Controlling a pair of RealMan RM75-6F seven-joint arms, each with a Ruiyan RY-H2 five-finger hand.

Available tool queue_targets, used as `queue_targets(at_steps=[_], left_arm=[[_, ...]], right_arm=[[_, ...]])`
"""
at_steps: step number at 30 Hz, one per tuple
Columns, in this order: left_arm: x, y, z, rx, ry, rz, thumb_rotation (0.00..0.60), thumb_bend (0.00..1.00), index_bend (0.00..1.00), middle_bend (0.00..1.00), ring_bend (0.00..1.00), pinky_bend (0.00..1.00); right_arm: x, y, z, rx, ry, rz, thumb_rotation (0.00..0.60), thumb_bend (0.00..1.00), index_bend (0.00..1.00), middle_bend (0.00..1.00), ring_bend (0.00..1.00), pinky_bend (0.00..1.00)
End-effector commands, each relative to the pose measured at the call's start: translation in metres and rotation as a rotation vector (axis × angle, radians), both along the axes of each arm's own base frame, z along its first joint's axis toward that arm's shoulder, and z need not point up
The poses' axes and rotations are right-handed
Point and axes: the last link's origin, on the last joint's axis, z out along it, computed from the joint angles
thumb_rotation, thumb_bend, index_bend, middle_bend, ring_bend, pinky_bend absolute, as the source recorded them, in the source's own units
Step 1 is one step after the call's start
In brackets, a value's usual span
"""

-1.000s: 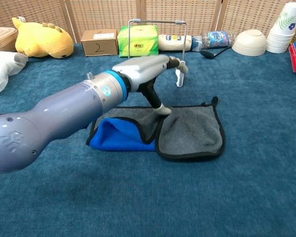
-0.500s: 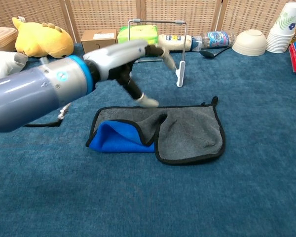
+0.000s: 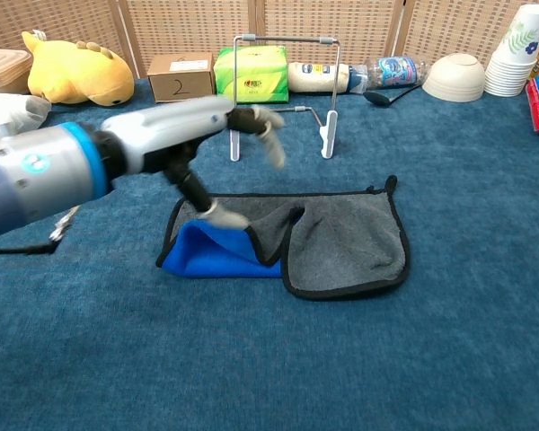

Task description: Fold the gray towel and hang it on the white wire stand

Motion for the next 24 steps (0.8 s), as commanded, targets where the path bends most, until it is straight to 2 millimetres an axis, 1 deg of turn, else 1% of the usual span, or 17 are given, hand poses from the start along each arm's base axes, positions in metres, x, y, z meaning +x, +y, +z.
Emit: queue_targets(at_steps=[1, 3, 8, 13, 17, 20, 24], left_arm=[[-0.009, -0.008, 0.002, -0.004, 0.031, -0.015, 0.6, 0.26, 0.35, 0.09, 0.0, 0.0], [-0.016, -0.011, 0.002, 0.019, 0.07, -0.031, 0.6, 0.26, 0.35, 0.09, 0.0, 0.0], [-0.021, -0.013, -0.001, 0.036, 0.095, -0.023, 0.6, 0.26, 0.37, 0.09, 0.0, 0.0], [-0.023, -0.012, -0.007, 0.067, 0.117, -0.03, 0.6, 0.26, 0.38, 0.09, 0.0, 0.0], [-0.02, -0.01, -0.016, 0.069, 0.125, -0.026, 0.6, 0.26, 0.4, 0.09, 0.0, 0.0], [-0.017, -0.007, -0.021, 0.078, 0.126, -0.026, 0.6, 0.27, 0.44, 0.1, 0.0, 0.0], [-0.015, -0.006, -0.024, 0.084, 0.119, -0.022, 0.6, 0.33, 0.54, 0.12, 0.0, 0.0]], right_arm=[[0.0, 0.0, -0.001, 0.003, -0.002, -0.001, 0.6, 0.37, 0.14, 0.15, 0.03, 0.0], [-0.001, 0.0, -0.002, 0.004, -0.004, -0.001, 0.6, 0.37, 0.14, 0.15, 0.03, 0.0], [-0.002, 0.0, -0.002, 0.002, -0.007, 0.002, 0.6, 0.37, 0.14, 0.15, 0.03, 0.0], [-0.003, 0.0, -0.001, 0.001, -0.006, 0.0, 0.6, 0.37, 0.14, 0.15, 0.03, 0.0], [-0.004, 0.001, 0.0, -0.001, -0.006, -0.004, 0.6, 0.37, 0.14, 0.15, 0.03, 0.0], [-0.005, 0.002, 0.001, -0.003, -0.005, -0.007, 0.6, 0.37, 0.14, 0.15, 0.03, 0.0], [-0.006, 0.003, 0.002, -0.006, -0.004, -0.011, 0.6, 0.37, 0.14, 0.15, 0.03, 0.0]])
